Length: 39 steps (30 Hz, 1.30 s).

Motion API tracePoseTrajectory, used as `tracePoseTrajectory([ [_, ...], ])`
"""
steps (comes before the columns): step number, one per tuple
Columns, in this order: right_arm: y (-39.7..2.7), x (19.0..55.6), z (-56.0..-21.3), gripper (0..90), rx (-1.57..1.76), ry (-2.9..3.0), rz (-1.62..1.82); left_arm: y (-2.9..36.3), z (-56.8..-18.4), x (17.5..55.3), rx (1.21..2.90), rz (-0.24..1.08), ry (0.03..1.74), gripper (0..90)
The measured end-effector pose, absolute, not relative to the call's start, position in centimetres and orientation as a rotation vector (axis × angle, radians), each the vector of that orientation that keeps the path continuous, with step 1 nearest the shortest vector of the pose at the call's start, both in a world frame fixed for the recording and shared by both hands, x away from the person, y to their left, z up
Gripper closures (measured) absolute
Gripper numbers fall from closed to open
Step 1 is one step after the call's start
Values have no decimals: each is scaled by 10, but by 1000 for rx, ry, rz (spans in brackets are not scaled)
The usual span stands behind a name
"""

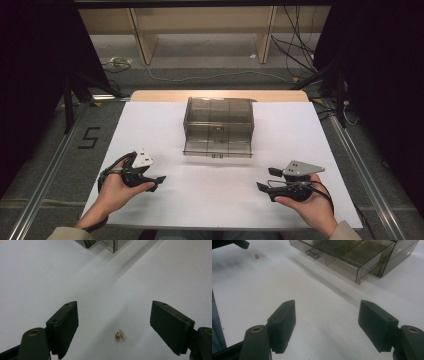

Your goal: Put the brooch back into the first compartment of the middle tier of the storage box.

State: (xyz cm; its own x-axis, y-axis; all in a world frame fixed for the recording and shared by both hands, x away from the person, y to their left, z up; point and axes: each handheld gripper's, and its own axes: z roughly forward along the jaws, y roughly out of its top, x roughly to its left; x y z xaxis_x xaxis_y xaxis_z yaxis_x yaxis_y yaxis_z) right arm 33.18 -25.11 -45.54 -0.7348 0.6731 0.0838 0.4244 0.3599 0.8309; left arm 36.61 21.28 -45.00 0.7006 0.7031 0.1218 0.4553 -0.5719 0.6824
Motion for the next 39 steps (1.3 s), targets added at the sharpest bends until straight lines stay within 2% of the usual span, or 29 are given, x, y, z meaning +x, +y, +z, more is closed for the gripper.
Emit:
tracePoseTrajectory([
  [10, -252, 332, -456, 312, 971, 2357, 1315, 213, -453, 368, 2288, 513, 946, 355],
  [29, -251, 332, -456, 313, 967, 2363, 1310, 210, -474, 372, 2387, 379, 1009, 584],
  [39, -251, 332, -457, 313, 968, 2364, 1314, 213, -477, 376, 2395, 295, 1037, 670],
])
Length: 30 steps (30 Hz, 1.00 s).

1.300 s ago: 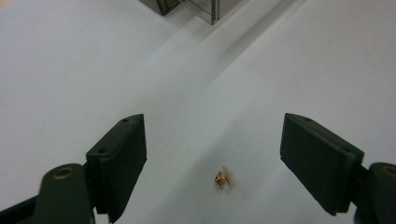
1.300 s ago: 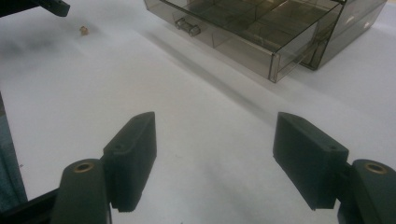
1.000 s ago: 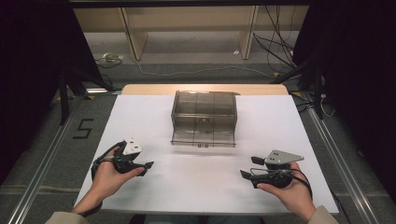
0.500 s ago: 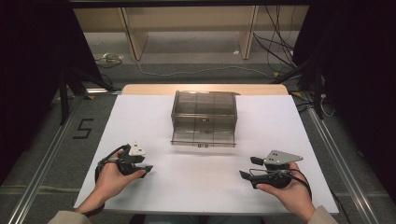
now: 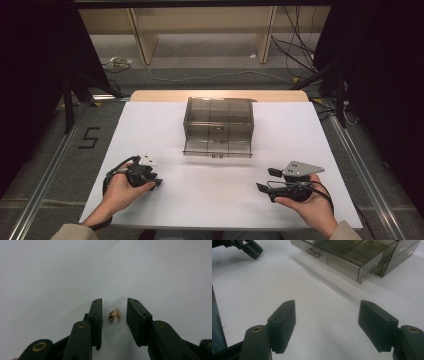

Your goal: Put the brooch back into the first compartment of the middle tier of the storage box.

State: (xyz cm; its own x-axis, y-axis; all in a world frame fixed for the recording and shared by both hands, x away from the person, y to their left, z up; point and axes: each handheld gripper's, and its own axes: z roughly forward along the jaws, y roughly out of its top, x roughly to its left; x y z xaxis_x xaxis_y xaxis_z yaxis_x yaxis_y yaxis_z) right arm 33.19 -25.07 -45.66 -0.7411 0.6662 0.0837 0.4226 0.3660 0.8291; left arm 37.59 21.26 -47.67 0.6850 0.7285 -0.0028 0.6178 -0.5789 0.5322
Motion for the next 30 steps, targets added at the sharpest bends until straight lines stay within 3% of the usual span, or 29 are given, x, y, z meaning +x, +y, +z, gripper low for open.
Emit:
tracePoseTrajectory([
  [9, -251, 332, -457, 314, 967, 2362, 1315, 215, -476, 379, 2386, 272, 1078, 794],
  [30, -252, 332, -457, 314, 969, 2360, 1313, 211, -475, 378, 2419, 306, 1040, 804],
])
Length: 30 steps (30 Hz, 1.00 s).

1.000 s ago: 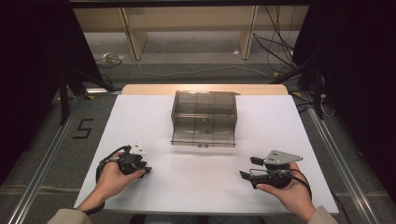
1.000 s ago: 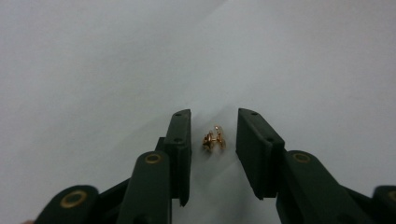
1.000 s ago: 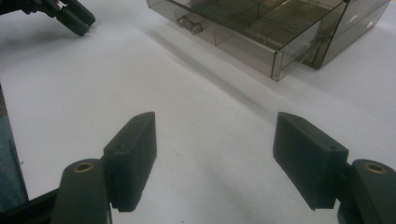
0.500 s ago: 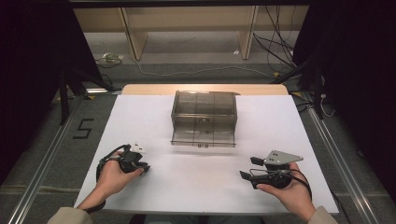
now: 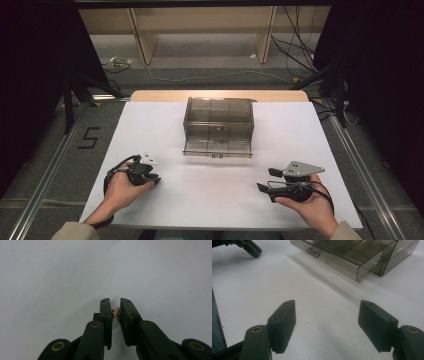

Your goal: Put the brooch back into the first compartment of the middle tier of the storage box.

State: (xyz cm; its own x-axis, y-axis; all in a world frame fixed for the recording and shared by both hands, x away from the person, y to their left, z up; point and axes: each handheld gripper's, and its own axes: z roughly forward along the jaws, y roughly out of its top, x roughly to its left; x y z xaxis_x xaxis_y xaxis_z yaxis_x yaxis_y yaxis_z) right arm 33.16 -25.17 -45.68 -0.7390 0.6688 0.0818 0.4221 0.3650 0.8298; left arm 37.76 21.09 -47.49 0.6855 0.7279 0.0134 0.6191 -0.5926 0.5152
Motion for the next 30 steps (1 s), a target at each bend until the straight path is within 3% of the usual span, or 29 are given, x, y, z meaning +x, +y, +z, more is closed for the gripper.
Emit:
tracePoseTrajectory([
  [30, -252, 331, -456, 314, 974, 2355, 1308, 210, -459, 375, 2307, 383, 1006, 804],
])
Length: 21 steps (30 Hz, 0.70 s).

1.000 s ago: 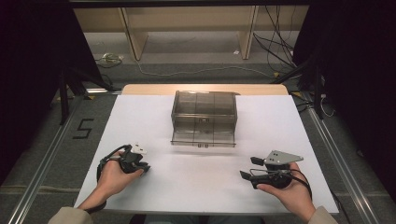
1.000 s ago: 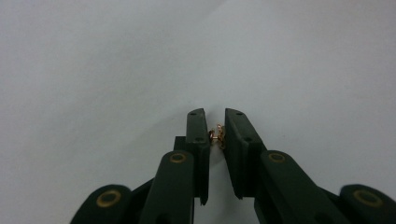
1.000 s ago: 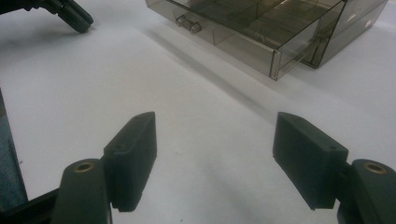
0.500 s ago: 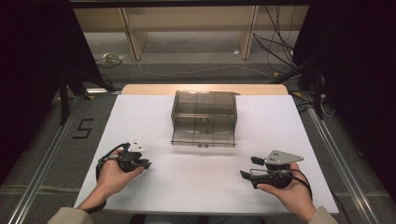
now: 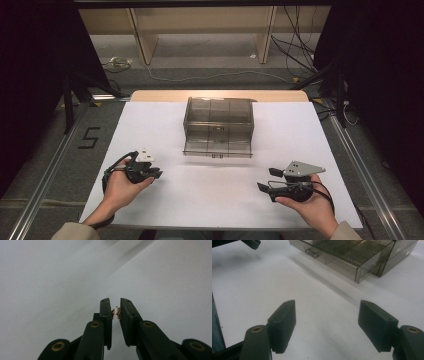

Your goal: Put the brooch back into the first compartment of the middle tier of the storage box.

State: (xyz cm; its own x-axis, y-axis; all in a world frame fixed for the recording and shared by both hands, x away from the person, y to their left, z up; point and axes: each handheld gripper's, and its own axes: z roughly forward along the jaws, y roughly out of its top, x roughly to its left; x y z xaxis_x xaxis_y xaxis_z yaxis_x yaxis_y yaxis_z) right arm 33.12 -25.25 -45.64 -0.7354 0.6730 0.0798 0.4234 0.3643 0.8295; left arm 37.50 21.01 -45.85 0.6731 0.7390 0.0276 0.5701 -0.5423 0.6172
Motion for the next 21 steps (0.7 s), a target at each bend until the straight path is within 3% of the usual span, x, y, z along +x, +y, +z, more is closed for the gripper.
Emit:
tracePoseTrajectory([
  [21, -253, 331, -457, 314, 974, 2354, 1305, 208, -451, 374, 2274, 408, 992, 803],
])
